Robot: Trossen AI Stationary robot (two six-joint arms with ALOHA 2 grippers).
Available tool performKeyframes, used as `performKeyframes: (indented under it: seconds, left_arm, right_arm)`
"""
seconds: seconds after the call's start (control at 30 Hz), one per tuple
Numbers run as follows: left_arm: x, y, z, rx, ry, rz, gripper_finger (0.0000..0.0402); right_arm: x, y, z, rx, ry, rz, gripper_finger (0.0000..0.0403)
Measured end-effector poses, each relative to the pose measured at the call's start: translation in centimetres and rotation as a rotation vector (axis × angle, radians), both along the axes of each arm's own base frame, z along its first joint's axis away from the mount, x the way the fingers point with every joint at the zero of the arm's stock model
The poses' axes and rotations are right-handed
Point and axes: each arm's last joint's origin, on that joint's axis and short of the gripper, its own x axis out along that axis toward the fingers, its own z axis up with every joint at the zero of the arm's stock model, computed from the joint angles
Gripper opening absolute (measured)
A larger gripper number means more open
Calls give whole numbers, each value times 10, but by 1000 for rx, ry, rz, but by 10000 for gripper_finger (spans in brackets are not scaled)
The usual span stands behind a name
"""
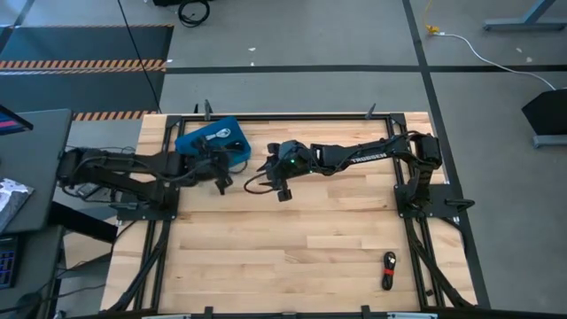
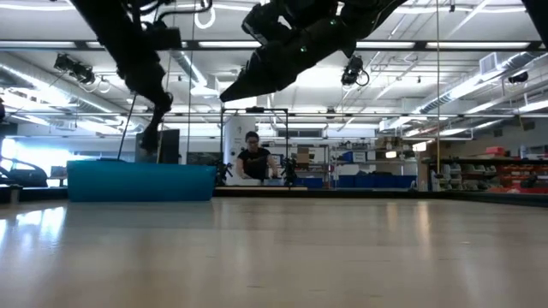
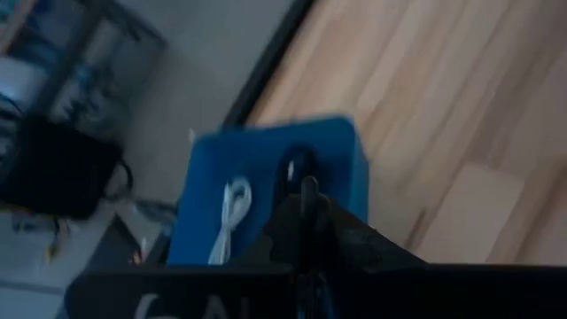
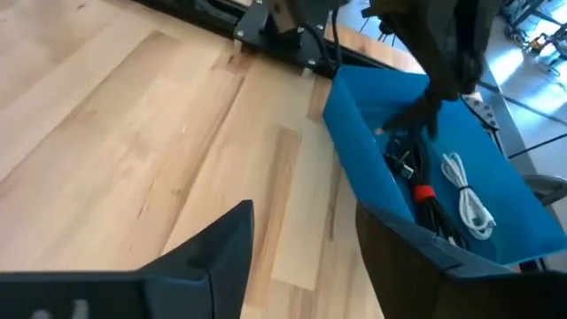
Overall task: Pick and place USB-C Cables
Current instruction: Put the black charger cable into the blue bin
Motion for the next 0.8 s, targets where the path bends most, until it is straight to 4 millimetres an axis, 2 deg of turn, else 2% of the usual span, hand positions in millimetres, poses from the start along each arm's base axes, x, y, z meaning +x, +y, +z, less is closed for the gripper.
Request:
performKeyframes:
  seconds: [0.27,0.37,0.57,0.8]
  left_arm:
    - [-28,40,-13,-134,204,243,25]
    - [-38,56,-15,-162,244,327,37]
    - [-42,83,-29,-282,351,358,51]
    - [-33,106,-47,-311,403,353,61]
  right_arm:
    - [-3,9,-6,61,73,-8,204]
    - [-5,14,-9,91,115,-17,204]
    - [-9,30,-15,114,196,1,205]
    - [-14,52,-21,119,280,43,202]
